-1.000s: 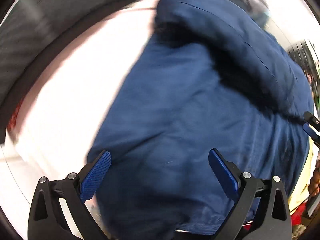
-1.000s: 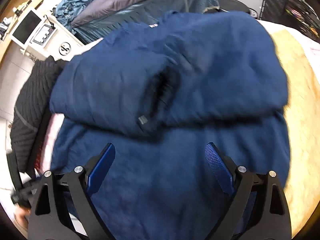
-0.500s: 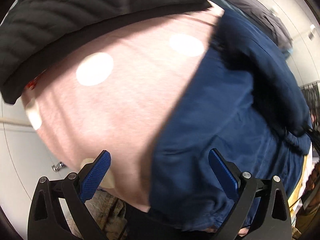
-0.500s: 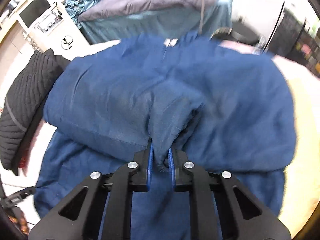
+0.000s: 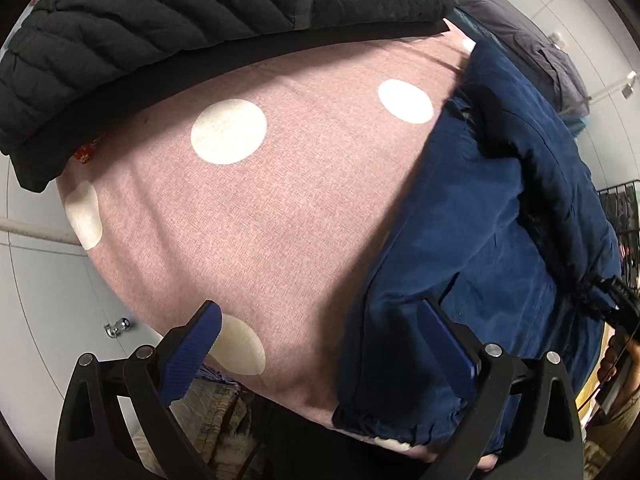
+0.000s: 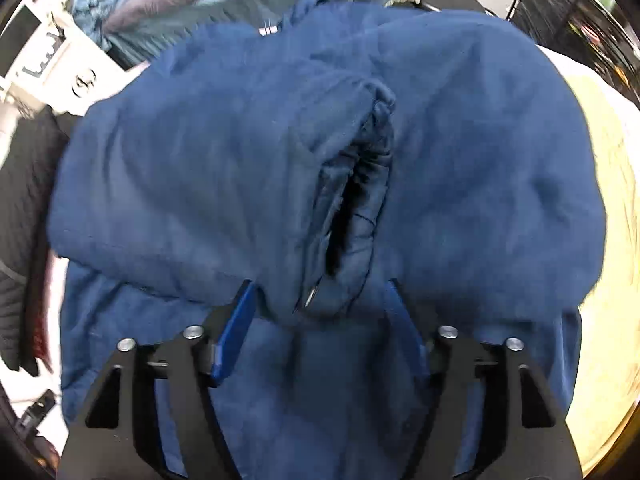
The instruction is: Fold large clothes
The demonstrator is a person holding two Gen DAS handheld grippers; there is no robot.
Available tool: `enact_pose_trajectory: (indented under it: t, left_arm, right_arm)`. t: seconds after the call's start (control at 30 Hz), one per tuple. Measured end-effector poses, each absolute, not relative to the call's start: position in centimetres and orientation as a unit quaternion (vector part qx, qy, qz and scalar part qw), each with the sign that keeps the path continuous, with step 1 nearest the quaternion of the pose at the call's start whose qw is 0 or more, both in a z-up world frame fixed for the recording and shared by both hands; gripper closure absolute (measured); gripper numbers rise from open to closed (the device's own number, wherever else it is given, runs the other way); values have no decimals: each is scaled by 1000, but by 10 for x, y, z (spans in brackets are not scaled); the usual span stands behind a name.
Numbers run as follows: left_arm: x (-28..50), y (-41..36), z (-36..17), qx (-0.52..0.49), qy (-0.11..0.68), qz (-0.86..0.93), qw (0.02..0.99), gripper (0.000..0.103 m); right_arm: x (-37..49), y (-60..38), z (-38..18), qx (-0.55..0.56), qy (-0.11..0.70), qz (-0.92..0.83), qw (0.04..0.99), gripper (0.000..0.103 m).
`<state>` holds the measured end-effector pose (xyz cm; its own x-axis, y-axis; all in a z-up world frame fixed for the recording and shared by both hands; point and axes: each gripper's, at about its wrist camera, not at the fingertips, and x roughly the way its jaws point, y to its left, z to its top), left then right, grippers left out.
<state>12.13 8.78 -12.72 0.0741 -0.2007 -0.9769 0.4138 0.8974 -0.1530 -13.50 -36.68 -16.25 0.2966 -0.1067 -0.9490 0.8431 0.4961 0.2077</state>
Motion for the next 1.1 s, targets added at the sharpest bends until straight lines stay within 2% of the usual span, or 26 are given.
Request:
enact_pose_trajectory:
  t: [0.17,0.6,0.7,0.83,1.1]
  left_arm:
    - [124,96,-126,93,644,-223,726,7]
    - [108,86,-110,72,643,-344,680,7]
    - [92,80,-121,93,652,-360,660,7]
    - [83,71,-136,68,672,-368,639,7]
    - [78,43,-180,89,702,-360,608,7]
  right_arm:
    - [-168,-346,-142,347,489,-321,733,35]
    - [-294,-270,-146,387,503,-331,698,34]
    - [-320,-257,-155,406,507,-337,681,34]
    - [-356,-239,-172,454,506,-344,648,34]
    - [-380,-210,-214,520,508,-313,611,34]
